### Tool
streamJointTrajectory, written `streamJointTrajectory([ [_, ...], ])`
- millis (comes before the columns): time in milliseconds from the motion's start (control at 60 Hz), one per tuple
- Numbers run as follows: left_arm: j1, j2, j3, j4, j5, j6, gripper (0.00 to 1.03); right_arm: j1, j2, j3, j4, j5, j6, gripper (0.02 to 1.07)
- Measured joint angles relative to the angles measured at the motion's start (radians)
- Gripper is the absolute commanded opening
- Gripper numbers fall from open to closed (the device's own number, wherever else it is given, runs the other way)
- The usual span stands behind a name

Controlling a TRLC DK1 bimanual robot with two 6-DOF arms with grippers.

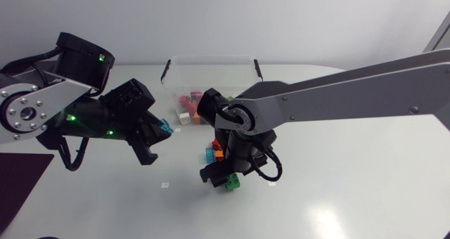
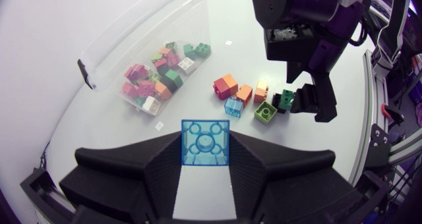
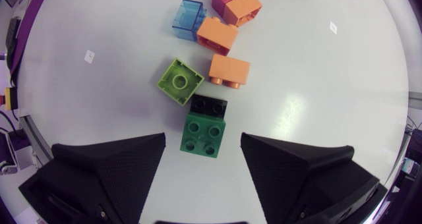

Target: Place the duplo bricks in the container

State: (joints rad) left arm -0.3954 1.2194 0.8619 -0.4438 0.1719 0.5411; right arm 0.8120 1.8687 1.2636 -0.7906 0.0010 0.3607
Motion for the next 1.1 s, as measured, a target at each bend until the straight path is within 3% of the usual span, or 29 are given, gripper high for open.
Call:
streamJointTrajectory([
  [83, 0.000, -0.002, 0.000, 0.000, 0.002, 0.000, 0.24, 0.000, 0.006, 0.003, -0.003, 0.003, 0.011, 0.81],
  [217, 0.000, -0.002, 0.000, 0.000, 0.003, -0.009, 0.24, 0.000, 0.023, 0.003, -0.003, 0.003, 0.027, 0.72],
  [333, 0.000, -0.002, 0.000, 0.000, 0.003, -0.011, 0.24, 0.000, 0.042, 0.003, -0.003, 0.003, 0.040, 0.57],
  [483, 0.001, -0.002, 0.000, 0.000, 0.003, -0.011, 0.24, 0.000, 0.043, 0.003, 0.000, 0.008, 0.041, 0.47],
  [833, 0.005, 0.005, 0.080, 0.009, 0.003, -0.026, 0.24, -0.003, 0.022, -0.014, 0.027, 0.013, 0.040, 0.42],
  [1100, 0.015, 0.075, 0.180, 0.042, 0.003, -0.052, 0.24, -0.070, -0.154, -0.036, 0.015, 0.014, 0.024, 0.39],
])
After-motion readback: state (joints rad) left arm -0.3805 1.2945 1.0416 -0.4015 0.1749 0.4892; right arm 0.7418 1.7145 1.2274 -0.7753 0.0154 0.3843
